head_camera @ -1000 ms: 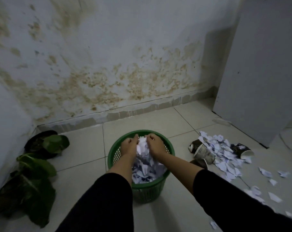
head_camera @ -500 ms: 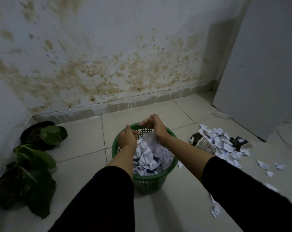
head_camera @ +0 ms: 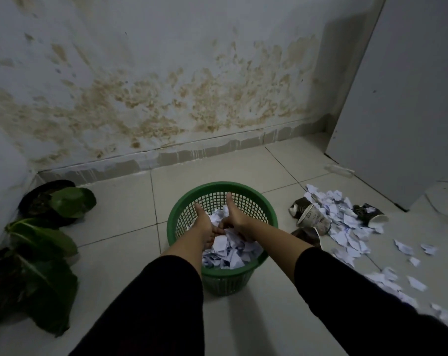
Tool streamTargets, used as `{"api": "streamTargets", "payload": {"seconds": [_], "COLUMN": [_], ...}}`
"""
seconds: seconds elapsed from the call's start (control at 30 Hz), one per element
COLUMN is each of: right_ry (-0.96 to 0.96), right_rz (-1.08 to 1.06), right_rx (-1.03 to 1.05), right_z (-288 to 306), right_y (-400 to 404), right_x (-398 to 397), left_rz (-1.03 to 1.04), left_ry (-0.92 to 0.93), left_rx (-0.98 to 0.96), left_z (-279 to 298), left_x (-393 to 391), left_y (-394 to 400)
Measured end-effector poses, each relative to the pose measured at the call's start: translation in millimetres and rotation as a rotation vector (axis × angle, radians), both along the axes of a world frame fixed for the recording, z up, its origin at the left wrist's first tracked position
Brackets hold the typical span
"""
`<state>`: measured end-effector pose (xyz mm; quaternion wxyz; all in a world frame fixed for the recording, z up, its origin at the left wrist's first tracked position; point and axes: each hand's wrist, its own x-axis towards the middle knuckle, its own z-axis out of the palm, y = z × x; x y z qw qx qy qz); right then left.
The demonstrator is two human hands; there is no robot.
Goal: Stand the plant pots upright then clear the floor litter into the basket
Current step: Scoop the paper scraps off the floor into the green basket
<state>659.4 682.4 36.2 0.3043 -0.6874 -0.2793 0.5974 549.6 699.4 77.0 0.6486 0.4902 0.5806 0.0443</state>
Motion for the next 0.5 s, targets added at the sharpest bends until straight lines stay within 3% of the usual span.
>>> {"api": "streamTargets", "payload": {"seconds": [0.13, 0.3, 0.4, 0.5], "right_ry": [-0.017, -0.094, -0.184, -0.162], "right_rz": [0.113, 0.099, 0.13, 0.107], "right_rx": [-0.033, -0.097, -0.155, -0.111], "right_z": [3, -4, -14, -87], "right_y": [-3, 1, 10, 44], "right_x": [5, -3, -7, 21], "left_rz": [0.061, 0.066, -0.007, -0.059], "left_ry": [0.0, 0.026, -0.042, -0.001], "left_rx": [-0.063, -0.125, -0.136, -0.159], "left_z": [16, -53, -128, -91], "left_x": [1, 3, 16, 12], "left_y": [-12, 13, 49, 40]}}
